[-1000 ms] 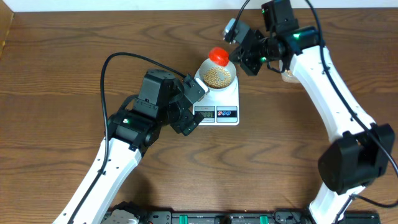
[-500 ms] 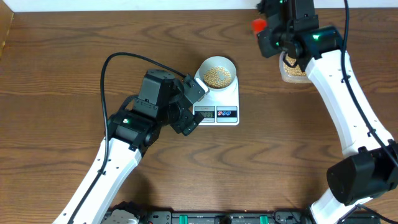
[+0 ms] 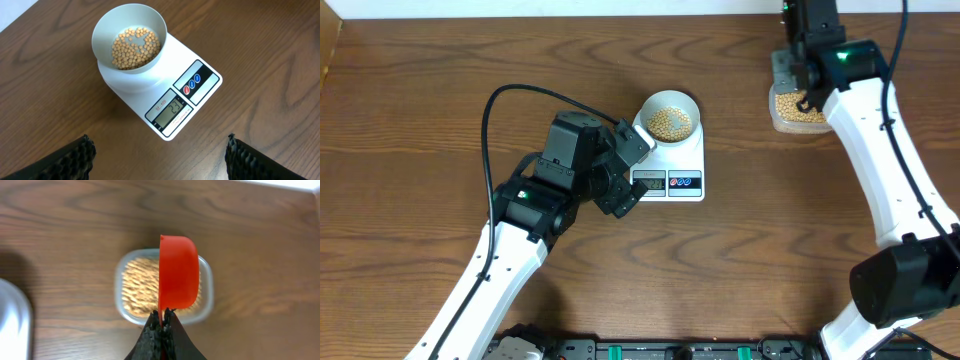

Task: Scoop item into bowl and weigh 50g on scale
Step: 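Move the empty scoop back right to the soybean tub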

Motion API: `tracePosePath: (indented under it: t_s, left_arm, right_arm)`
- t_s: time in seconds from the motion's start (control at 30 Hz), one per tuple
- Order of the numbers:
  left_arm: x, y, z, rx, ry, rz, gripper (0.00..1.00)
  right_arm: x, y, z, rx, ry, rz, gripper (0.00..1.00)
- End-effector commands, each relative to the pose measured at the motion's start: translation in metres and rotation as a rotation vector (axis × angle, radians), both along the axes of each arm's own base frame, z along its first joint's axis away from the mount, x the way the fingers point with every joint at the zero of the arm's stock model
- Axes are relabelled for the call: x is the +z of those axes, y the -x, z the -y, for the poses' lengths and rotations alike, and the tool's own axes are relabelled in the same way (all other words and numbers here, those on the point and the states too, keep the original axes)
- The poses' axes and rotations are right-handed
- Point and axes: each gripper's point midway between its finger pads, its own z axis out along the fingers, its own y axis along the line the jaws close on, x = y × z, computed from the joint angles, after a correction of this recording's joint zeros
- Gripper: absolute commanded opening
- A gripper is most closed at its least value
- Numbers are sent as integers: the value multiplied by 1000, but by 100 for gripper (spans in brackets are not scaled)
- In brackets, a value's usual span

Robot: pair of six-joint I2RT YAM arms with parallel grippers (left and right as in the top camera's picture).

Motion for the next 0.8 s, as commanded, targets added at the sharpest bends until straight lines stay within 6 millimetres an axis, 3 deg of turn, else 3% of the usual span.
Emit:
tracePosePath:
  t_s: [0.0,0.2,0.37,0.77]
  left_arm:
    - [2,1,1,-13,6,5,86]
    - [2,1,1,-13,6,5,86]
    - [2,1,1,-13,6,5,86]
    - [2,1,1,-13,6,5,86]
  right_arm:
    - [8,8,34,-131,22,19,1]
    - [-3,19,58,-209,-3,-37,1]
    - [-15,18,51,-181,-77,-72,1]
    - [-52,10,50,-184,-66,-147,1]
